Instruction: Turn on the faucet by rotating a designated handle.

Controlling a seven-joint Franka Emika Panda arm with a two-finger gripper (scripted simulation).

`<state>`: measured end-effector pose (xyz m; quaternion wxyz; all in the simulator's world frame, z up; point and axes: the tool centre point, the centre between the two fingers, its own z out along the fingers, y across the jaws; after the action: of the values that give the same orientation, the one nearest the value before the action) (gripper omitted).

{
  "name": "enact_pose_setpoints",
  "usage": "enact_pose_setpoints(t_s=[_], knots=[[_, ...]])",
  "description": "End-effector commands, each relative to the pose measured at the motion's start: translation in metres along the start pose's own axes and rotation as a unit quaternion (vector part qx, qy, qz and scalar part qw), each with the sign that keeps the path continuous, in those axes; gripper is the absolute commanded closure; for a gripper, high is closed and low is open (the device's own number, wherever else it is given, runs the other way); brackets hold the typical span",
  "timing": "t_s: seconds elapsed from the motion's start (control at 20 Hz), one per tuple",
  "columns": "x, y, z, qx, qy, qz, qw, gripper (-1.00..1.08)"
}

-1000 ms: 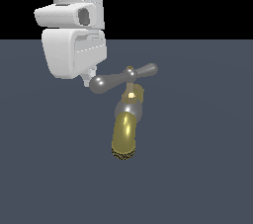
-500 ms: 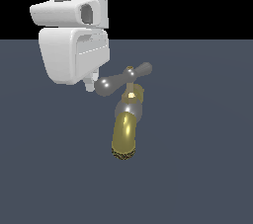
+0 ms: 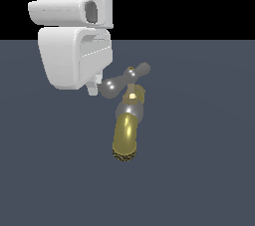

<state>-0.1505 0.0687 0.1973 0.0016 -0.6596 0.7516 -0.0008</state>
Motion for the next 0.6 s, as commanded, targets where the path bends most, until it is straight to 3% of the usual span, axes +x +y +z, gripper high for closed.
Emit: enact_pose_setpoints(t_s=[0.0, 0.55], knots=[[0.016, 0.001, 0.000, -0.001, 0.000, 0.007, 1.0000, 1.08], [0.069, 0.008, 0.000, -0.001, 0.000, 0.012, 0.9999, 1.08]])
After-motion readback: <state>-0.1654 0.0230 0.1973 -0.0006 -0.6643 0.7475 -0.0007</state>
